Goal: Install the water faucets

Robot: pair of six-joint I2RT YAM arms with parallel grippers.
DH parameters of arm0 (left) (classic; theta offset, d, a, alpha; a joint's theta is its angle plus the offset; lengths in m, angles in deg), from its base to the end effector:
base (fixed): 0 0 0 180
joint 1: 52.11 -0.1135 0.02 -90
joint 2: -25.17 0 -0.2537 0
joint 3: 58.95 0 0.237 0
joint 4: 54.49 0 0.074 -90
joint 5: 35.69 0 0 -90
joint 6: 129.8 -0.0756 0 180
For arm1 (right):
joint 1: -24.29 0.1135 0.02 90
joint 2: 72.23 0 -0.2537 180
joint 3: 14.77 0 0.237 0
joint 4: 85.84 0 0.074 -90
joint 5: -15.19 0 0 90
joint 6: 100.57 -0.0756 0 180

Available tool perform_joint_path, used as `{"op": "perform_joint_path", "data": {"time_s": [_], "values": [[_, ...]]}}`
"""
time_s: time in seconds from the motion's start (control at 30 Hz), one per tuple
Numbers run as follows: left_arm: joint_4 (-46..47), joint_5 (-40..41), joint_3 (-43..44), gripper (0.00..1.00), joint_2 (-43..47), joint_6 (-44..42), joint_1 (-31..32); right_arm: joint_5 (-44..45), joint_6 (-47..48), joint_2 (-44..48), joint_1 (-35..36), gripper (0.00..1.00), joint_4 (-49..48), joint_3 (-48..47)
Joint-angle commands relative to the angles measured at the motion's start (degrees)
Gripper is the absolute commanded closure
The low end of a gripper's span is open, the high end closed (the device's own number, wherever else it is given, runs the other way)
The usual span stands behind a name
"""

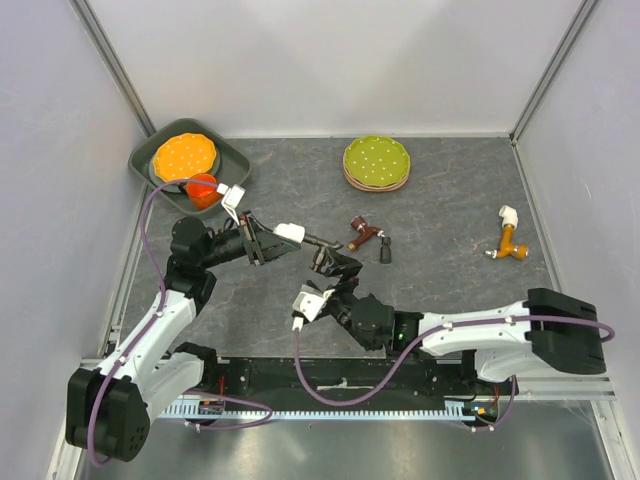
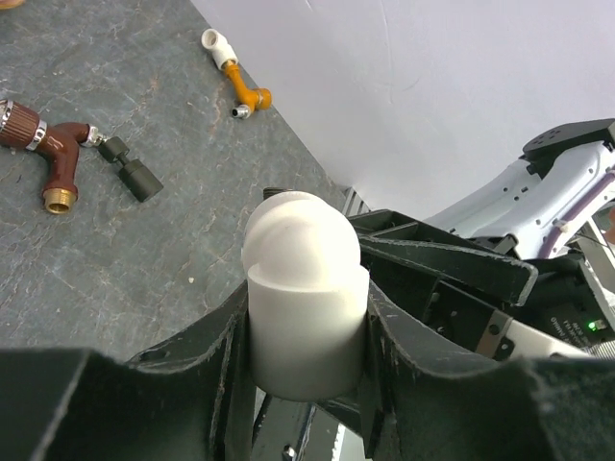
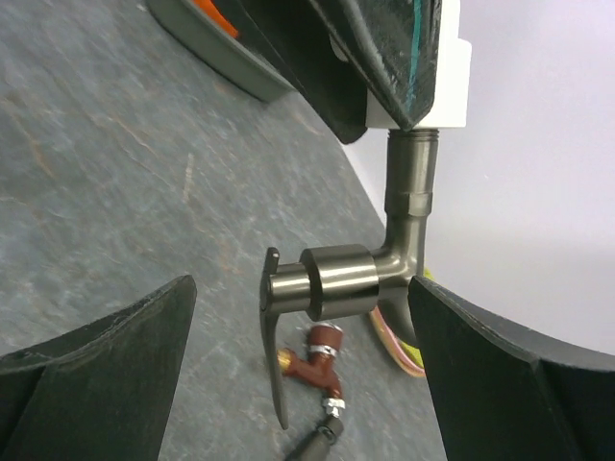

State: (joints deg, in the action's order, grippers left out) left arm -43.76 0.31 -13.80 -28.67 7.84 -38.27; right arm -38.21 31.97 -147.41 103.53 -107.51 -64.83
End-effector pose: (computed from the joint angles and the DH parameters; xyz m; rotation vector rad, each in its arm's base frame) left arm 0.2018 -0.1127 0.2867 0.3373 1.7460 -1.5216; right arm 0.1011 0.2904 0.2500 -1.1165 1.1727 -0.0270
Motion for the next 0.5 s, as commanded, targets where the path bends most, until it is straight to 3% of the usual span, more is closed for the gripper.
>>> {"op": "perform_joint_path", "data": {"time_s": [0.0,0.3,0.47], "values": [[2.2,-0.7,3.3,0.98,0.3,1.0,-0.3,13.0,9.4,-6.0,0.6,0.02,-15.0,-2.3],[2.9,-2.2,3.4,0.98,-0.1,1.3,-0.3,20.7,29.6,-20.1,0.6,0.02,-43.1,-4.1],[3.1,-2.6,3.4,0.98,-0.1,1.3,-0.3,21.2,36.8,-25.1,0.6,0.12,-52.7,-6.2]]}}
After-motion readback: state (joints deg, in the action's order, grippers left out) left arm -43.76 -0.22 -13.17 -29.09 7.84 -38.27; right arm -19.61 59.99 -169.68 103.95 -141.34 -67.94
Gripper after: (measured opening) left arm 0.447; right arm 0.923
